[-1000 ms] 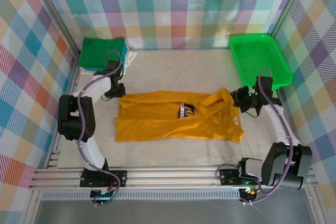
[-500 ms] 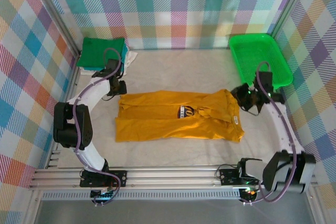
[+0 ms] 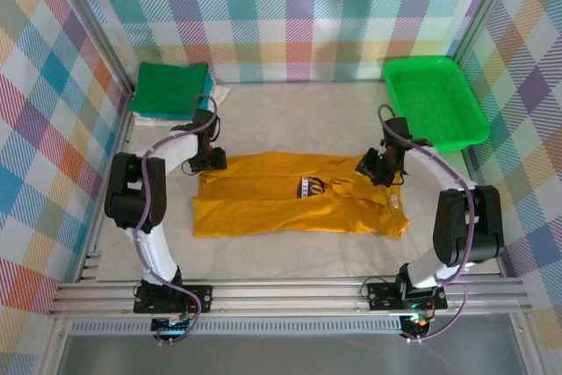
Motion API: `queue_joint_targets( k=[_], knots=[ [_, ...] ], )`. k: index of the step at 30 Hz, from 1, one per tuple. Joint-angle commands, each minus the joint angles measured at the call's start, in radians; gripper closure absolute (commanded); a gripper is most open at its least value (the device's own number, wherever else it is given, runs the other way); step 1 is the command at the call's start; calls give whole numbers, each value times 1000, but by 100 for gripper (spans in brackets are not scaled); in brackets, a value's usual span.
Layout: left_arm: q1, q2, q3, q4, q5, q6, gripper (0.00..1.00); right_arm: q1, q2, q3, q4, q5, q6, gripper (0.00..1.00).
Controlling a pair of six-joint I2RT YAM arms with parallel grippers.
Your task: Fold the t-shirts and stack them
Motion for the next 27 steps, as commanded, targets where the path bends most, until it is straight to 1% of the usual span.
queue_joint_targets(
  k=[1, 5, 7, 10, 13, 15, 17, 19, 22, 24, 27],
  knots=[
    [20, 43, 29, -3, 87, -44, 50, 19, 46, -52, 48, -13, 14, 76],
    [21, -6, -72, 36, 125, -126, 51, 31, 105, -62, 87, 30, 32, 77],
    [22, -55, -153, 56, 160, -174, 54, 42, 147, -38, 88, 35, 25, 78],
    [18, -169, -323, 130, 227, -268, 55, 61, 214, 13, 99, 46, 17, 78],
    [-13, -282, -482, 158, 243, -338, 56, 95, 312, 114, 100, 56, -8, 79],
    [-44, -342, -554, 137, 234, -370, 55, 124, 408, 240, 60, 62, -46, 79],
    [-86, -393, -615, 136, 251, -405, 56, 150, 496, 371, 29, 57, -92, 79],
    [-142, -450, -667, 116, 233, -452, 56, 177, 578, 512, -15, 87, -136, 79],
    [-235, -560, -715, 29, 160, -512, 56, 191, 669, 726, -104, 112, -172, 77],
    [-262, -673, -723, -55, 106, -539, 56, 190, 651, 777, -103, 116, -165, 76],
    [-263, -850, -729, -145, 53, -564, 56, 184, 583, 783, -103, 167, -150, 72]
  ],
)
